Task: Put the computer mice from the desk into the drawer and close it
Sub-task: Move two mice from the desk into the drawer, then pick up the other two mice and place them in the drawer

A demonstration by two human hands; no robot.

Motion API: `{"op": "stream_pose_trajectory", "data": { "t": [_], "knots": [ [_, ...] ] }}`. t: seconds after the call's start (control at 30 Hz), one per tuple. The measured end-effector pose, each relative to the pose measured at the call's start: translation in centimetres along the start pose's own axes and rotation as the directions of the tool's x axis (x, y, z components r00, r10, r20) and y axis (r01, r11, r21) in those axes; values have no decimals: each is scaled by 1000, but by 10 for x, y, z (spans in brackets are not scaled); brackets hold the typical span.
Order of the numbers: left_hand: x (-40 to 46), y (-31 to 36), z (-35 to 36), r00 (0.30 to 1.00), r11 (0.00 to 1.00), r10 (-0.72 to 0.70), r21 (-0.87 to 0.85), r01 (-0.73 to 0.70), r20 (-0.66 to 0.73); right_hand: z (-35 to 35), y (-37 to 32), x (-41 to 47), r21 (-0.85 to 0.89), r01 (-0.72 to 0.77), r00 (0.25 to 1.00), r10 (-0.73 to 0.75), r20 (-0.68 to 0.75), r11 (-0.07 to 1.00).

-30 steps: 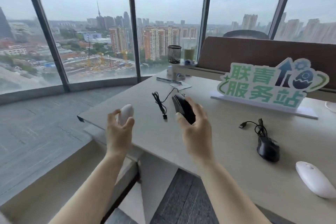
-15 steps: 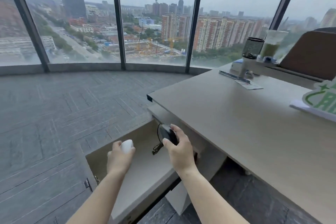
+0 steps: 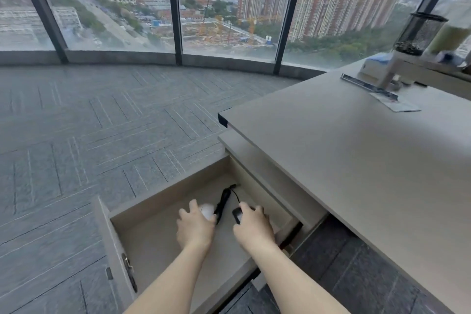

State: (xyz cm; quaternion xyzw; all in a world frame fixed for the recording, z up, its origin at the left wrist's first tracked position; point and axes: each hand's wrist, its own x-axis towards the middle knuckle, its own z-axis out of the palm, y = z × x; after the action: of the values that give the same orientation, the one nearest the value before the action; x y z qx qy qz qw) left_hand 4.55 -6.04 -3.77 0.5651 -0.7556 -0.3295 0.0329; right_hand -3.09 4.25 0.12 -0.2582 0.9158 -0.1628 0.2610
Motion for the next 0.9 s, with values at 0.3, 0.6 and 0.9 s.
{"op": "stream_pose_trajectory", "data": {
  "t": [0.3, 0.6, 0.9],
  "knots": [
    [-11, 0, -18, 999, 998, -1, -65, -2, -49, -13, 2, -21, -87, 52, 997, -56, -50, 995],
    [-121, 123, -48, 807, 714, 563, -386, -584, -179, -124, 52, -138, 189, 326, 789, -156, -595, 926],
    [-307, 238, 37, 484, 463, 871, -462, -756, 80, -223, 259, -277, 295, 119, 372, 233, -898, 948]
  ]
}}
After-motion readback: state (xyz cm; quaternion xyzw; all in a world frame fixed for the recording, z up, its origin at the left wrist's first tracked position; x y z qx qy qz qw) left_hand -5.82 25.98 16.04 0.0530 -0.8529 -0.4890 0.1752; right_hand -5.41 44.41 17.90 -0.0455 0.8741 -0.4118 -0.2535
